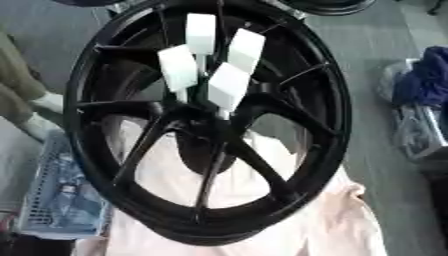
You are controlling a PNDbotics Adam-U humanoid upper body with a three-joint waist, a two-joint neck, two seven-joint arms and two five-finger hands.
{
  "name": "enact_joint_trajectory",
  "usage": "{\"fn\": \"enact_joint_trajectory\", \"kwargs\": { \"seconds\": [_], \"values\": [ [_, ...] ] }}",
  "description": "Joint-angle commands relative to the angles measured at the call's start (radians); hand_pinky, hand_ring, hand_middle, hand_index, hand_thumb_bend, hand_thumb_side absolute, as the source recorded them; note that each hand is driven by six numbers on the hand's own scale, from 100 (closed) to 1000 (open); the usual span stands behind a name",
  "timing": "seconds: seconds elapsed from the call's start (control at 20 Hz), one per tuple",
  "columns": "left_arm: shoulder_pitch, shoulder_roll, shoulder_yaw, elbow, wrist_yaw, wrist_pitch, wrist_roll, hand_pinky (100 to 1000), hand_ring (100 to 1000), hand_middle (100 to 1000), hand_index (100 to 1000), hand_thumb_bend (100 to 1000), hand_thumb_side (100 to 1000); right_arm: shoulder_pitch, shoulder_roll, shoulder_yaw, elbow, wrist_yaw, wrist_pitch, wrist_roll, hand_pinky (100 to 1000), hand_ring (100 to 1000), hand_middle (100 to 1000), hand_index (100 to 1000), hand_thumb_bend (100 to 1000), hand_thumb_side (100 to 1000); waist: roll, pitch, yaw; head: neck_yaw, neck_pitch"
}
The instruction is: Pull the pin out of the wheel hub.
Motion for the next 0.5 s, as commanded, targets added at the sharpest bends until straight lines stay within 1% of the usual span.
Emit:
{"fn": "enact_joint_trajectory", "kwargs": {
  "seconds": [0.05, 0.25, 0.5],
  "values": [
    [-0.003, 0.012, 0.007, -0.021, -0.005, -0.006, -0.001, 864, 711, 641, 771, 100, 700, -0.013, -0.045, -0.003, -0.007, 0.033, 0.016, 0.028, 564, 820, 764, 827, 100, 280, 0.002, -0.011, -0.001, -0.004, -0.01],
    [-0.006, 0.015, 0.003, -0.021, -0.006, -0.006, -0.004, 864, 711, 641, 771, 100, 701, -0.038, -0.068, 0.027, -0.007, 0.074, 0.054, 0.08, 577, 822, 768, 830, 100, 281, -0.001, -0.007, 0.003, -0.006, -0.011],
    [-0.008, 0.021, -0.002, -0.021, -0.006, -0.004, -0.008, 864, 711, 640, 771, 100, 702, -0.081, -0.103, 0.087, -0.007, 0.14, 0.078, 0.152, 604, 828, 775, 836, 100, 282, -0.011, -0.005, 0.012, -0.014, -0.015]
  ]
}}
